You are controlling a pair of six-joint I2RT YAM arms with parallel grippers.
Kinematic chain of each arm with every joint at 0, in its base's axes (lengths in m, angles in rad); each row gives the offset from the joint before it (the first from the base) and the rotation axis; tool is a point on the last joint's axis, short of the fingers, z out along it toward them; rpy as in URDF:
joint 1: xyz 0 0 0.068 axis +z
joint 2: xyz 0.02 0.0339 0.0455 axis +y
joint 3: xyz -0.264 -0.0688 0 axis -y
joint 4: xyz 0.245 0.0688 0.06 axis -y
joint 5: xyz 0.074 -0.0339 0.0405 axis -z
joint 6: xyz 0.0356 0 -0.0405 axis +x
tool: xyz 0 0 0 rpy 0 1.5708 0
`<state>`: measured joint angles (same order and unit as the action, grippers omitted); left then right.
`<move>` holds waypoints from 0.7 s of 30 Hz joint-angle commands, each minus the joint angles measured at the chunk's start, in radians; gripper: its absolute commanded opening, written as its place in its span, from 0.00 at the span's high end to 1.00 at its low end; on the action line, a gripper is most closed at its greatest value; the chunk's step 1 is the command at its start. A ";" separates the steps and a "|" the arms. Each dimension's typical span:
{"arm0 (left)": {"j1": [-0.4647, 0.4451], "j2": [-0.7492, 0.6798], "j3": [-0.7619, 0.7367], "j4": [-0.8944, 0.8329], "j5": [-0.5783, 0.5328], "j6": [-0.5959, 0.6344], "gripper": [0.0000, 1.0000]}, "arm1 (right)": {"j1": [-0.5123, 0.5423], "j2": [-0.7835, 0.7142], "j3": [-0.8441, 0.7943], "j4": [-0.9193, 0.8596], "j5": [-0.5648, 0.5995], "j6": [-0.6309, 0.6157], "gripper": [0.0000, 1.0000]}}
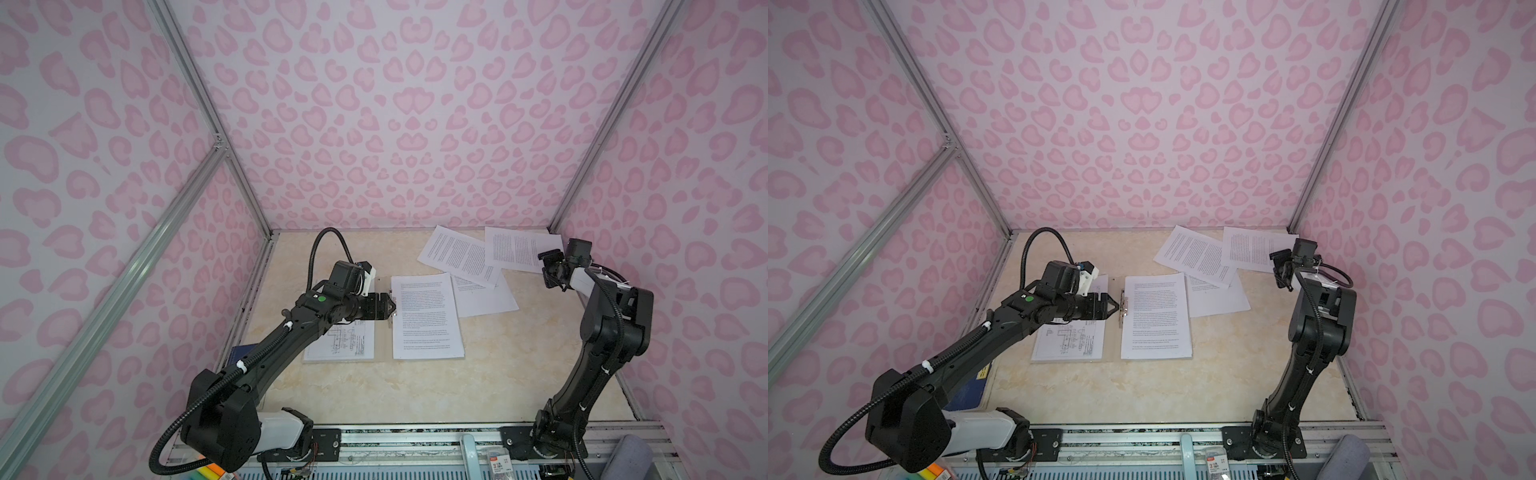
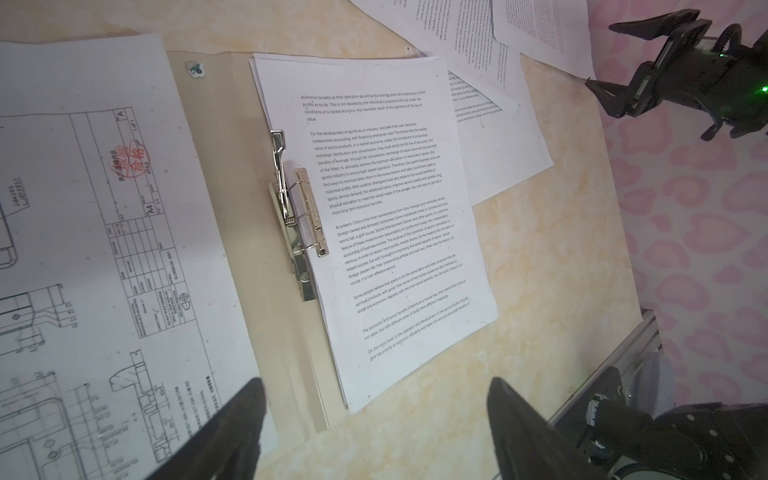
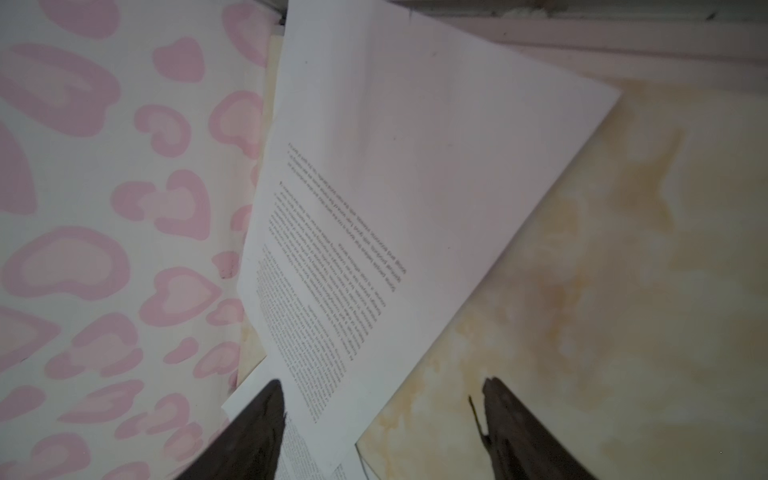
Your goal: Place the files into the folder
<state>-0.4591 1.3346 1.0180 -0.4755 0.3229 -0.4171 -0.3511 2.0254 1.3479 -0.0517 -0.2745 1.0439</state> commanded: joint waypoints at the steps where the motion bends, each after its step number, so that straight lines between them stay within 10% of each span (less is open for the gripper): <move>1: 0.000 -0.003 -0.001 0.022 0.009 0.007 0.15 | -0.017 0.016 0.028 -0.097 0.106 -0.076 0.21; 21: 0.003 0.017 0.007 0.023 0.000 0.014 0.15 | 0.032 0.093 0.296 -0.281 0.305 -0.160 0.20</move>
<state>-0.4576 1.3468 1.0100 -0.4694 0.3256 -0.4171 -0.3447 2.1494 1.6592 -0.3328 -0.0402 0.9043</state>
